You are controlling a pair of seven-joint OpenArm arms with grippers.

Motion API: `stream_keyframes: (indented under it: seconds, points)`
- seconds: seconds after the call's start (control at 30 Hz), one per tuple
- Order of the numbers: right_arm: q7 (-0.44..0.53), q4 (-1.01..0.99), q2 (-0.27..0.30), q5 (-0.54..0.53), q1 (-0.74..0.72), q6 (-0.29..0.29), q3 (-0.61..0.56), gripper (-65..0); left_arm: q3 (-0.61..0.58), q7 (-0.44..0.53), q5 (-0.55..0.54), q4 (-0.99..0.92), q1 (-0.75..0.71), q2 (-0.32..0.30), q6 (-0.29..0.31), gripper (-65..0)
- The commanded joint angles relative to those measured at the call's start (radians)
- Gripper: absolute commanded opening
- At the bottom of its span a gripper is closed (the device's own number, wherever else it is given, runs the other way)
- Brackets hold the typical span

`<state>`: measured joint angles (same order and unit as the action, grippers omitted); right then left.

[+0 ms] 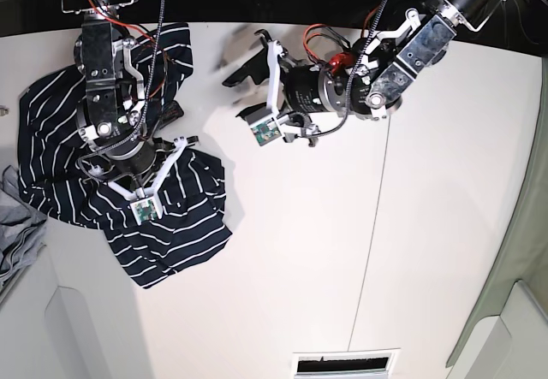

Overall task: Layout the t-shirt on the table in an organized manner, then fold the t-shirt properly
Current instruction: 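Grasp the shirt hem with the left gripper beside the right gripper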

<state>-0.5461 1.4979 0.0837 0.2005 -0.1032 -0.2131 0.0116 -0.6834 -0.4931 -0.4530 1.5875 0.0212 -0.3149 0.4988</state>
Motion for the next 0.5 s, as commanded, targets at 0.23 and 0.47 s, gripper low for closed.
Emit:
stream_keyframes:
  seconds: [0.23,0.47]
  points:
    - [-0.006,0.022,0.002,-0.043,-0.136,0.012,0.002,-65.0,0.003,0.026,-0.021,-0.006,-0.053,0.103,0.022,-26.1]
    - [-0.023,0.021,0.002,-0.043,-0.190,0.057,0.002,-65.0,0.003,0.073,-0.021,-0.126,-0.053,0.188,0.021,-26.1]
